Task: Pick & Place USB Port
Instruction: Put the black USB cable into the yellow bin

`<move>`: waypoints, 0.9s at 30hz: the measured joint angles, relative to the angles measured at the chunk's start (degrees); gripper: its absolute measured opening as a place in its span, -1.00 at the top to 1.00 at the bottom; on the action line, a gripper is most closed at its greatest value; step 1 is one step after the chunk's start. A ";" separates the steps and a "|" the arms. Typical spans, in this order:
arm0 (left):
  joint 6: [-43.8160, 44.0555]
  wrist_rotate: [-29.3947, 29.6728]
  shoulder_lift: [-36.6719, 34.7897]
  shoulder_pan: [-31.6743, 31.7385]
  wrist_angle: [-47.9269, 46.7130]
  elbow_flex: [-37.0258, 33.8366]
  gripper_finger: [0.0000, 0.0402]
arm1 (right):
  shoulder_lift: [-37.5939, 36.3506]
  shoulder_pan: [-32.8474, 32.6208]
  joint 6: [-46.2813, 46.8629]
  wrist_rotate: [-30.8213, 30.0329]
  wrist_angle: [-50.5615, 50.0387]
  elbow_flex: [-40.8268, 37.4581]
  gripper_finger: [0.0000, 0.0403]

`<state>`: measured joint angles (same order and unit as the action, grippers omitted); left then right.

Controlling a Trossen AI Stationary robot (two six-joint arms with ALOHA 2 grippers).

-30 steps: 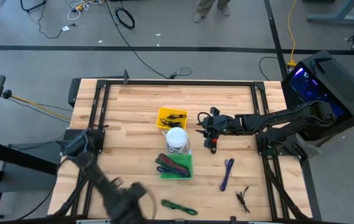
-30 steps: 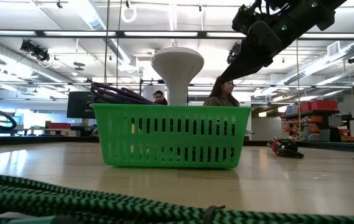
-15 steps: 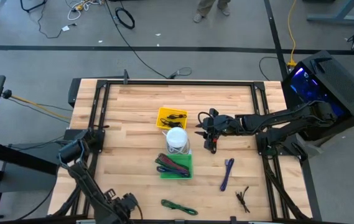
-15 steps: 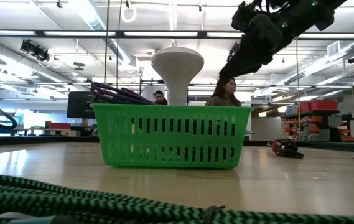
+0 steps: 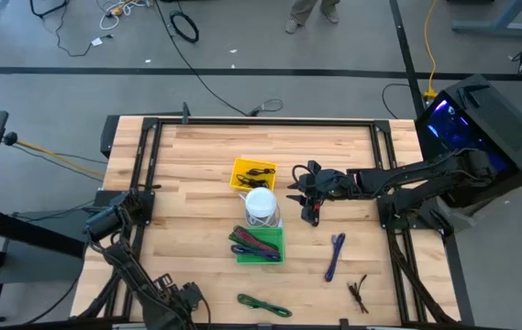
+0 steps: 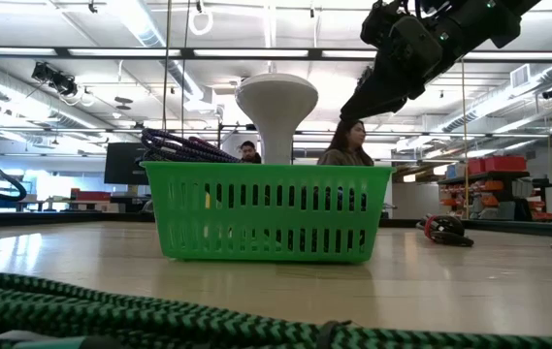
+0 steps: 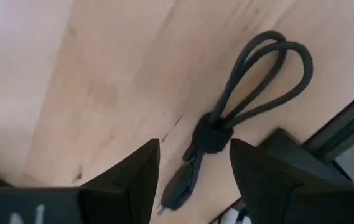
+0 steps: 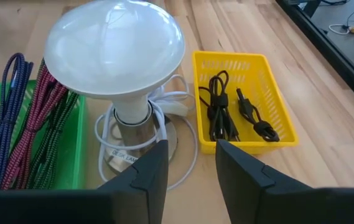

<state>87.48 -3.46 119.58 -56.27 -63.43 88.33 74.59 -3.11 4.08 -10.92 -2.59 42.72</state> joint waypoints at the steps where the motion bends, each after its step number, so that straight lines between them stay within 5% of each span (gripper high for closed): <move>1: -0.71 0.11 -0.02 0.00 0.99 -0.58 -0.01 | -0.01 0.00 -0.01 0.00 0.00 0.00 0.33; 10: -4.46 0.33 -0.50 0.19 7.58 -6.16 0.07 | -0.01 0.00 -0.02 0.00 0.00 0.00 0.33; 16: -7.58 -0.82 -0.82 1.65 7.58 -6.35 0.85 | 0.00 0.00 -0.05 -0.03 0.04 0.00 0.33; 20: -9.74 -1.34 -1.39 3.24 6.01 -6.54 0.86 | 0.01 0.00 -0.38 -0.02 0.44 0.00 0.33; 27: -18.44 5.43 -4.39 7.85 -17.91 0.97 0.86 | -0.01 0.00 -1.55 -0.09 0.28 0.00 0.33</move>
<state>69.05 1.96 115.19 -48.42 -81.34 89.30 74.59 -3.11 2.52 -11.00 -2.31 42.72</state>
